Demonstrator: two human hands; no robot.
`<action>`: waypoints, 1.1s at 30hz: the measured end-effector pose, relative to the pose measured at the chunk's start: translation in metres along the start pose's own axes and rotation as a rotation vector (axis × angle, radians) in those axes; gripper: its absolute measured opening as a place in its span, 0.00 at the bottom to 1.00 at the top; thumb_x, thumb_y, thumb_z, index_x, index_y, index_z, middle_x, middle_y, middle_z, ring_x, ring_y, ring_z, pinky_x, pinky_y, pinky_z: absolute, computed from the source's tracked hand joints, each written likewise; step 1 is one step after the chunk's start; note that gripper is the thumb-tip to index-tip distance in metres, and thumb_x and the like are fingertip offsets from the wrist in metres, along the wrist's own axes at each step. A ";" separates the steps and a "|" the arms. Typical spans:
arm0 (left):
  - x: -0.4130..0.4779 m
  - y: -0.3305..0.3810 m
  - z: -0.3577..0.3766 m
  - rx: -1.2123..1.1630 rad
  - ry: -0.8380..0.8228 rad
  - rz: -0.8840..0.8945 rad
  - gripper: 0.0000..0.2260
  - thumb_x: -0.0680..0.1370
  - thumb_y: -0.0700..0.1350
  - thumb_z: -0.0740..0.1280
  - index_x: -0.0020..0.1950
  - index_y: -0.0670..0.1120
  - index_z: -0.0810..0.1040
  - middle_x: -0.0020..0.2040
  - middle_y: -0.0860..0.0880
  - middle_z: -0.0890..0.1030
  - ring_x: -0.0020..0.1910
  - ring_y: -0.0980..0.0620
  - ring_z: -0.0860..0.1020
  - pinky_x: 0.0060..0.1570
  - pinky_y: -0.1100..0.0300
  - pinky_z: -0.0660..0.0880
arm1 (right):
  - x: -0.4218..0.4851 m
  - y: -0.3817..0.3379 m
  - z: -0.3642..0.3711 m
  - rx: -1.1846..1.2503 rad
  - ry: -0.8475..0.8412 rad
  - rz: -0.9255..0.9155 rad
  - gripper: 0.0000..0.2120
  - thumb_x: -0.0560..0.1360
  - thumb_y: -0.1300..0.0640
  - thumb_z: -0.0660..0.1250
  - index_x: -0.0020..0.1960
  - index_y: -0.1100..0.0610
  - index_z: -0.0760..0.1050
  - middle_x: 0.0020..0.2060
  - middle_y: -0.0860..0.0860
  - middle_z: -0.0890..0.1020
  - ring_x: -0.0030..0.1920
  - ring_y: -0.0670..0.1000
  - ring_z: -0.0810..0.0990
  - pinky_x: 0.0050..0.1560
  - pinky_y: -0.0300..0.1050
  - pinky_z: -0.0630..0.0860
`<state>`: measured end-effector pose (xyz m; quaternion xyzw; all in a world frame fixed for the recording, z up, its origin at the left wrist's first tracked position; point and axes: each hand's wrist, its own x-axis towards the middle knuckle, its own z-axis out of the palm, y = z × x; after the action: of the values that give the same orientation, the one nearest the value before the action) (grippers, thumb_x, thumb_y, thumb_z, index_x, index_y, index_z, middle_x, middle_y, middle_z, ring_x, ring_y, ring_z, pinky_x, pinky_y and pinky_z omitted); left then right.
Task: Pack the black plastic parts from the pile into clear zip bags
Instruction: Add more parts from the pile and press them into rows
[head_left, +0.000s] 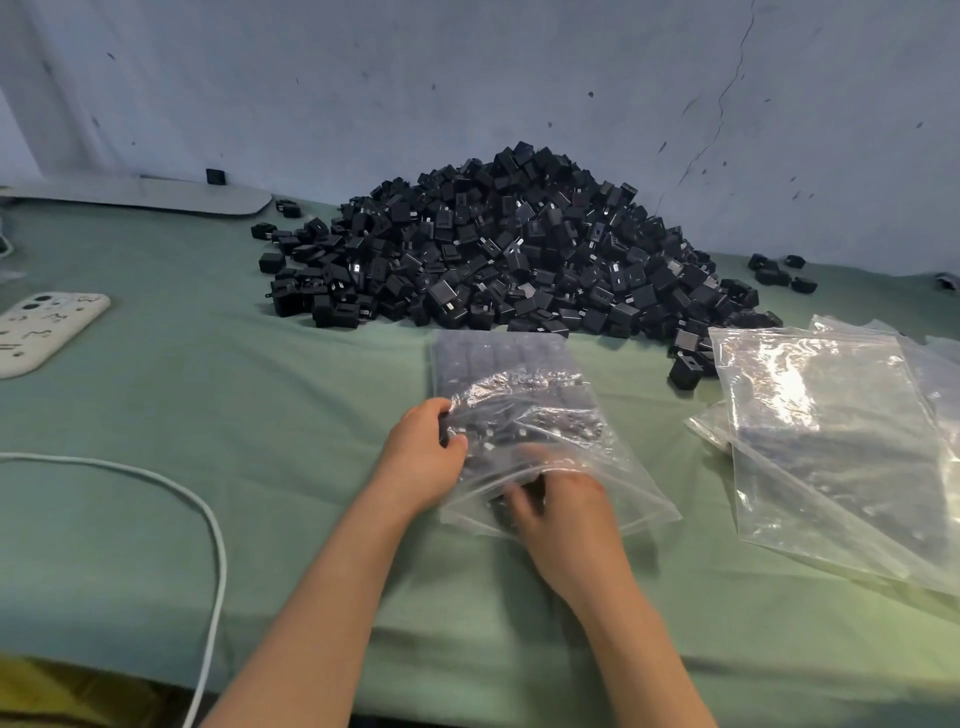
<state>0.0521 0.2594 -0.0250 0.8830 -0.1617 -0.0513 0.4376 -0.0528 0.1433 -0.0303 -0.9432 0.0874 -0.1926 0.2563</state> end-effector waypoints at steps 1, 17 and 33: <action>0.000 0.000 -0.001 0.009 0.006 0.005 0.19 0.78 0.41 0.64 0.70 0.43 0.68 0.65 0.45 0.73 0.62 0.48 0.73 0.58 0.64 0.65 | 0.001 -0.001 0.000 0.006 -0.004 0.001 0.11 0.76 0.55 0.65 0.58 0.50 0.77 0.47 0.49 0.82 0.49 0.53 0.78 0.46 0.39 0.66; -0.003 0.002 -0.006 0.040 -0.013 0.026 0.20 0.79 0.42 0.62 0.71 0.45 0.66 0.67 0.47 0.71 0.62 0.50 0.72 0.56 0.65 0.64 | 0.004 -0.001 0.009 -0.119 0.045 0.188 0.13 0.76 0.44 0.63 0.51 0.51 0.79 0.46 0.49 0.83 0.52 0.53 0.78 0.55 0.46 0.70; -0.005 0.000 -0.007 0.050 -0.038 0.032 0.24 0.76 0.47 0.69 0.70 0.46 0.68 0.65 0.47 0.73 0.63 0.50 0.73 0.63 0.58 0.68 | 0.011 -0.004 0.011 0.066 0.014 0.177 0.13 0.75 0.44 0.66 0.57 0.48 0.77 0.50 0.46 0.82 0.54 0.50 0.77 0.57 0.48 0.71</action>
<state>0.0491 0.2662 -0.0208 0.8898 -0.1852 -0.0569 0.4132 -0.0384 0.1488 -0.0330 -0.9215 0.1658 -0.1786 0.3024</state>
